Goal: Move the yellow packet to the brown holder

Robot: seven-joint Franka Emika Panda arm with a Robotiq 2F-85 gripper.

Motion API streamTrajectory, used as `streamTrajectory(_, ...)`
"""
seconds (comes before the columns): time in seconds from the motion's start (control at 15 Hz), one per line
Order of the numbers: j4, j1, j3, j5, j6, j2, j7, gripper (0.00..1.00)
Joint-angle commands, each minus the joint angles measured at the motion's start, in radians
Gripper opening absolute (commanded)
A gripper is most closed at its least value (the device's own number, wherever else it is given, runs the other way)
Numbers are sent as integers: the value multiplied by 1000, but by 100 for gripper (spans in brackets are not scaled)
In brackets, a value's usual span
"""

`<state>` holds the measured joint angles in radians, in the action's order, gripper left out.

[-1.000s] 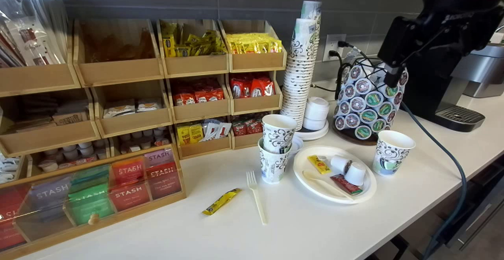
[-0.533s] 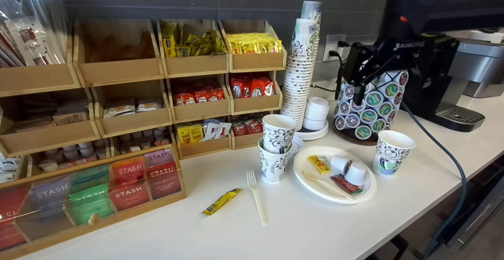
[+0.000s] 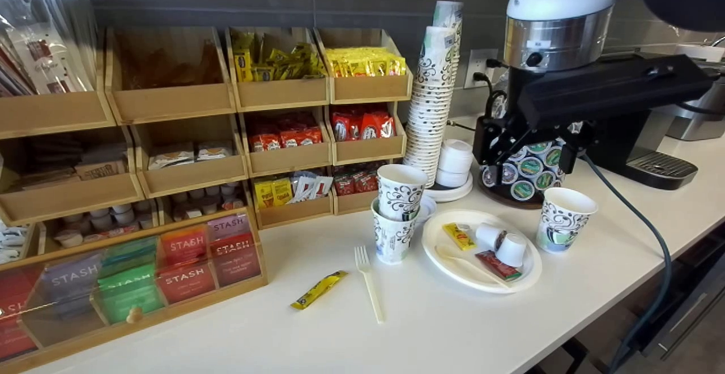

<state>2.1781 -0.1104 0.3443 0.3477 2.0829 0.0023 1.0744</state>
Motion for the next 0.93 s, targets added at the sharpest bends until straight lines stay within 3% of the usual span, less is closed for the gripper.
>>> streamTrajectory(0.0,-4,-47,-48,-1,-3,-2,-2,100)
streamTrajectory(0.27,-5,-51,-46,-1,-3,-19,-1,100)
streamTrajectory(0.6,-65,-59,-103,30,179,209,-132,100)
streamTrajectory(0.87,-143,-101,-196,98,220,373,-133,100)
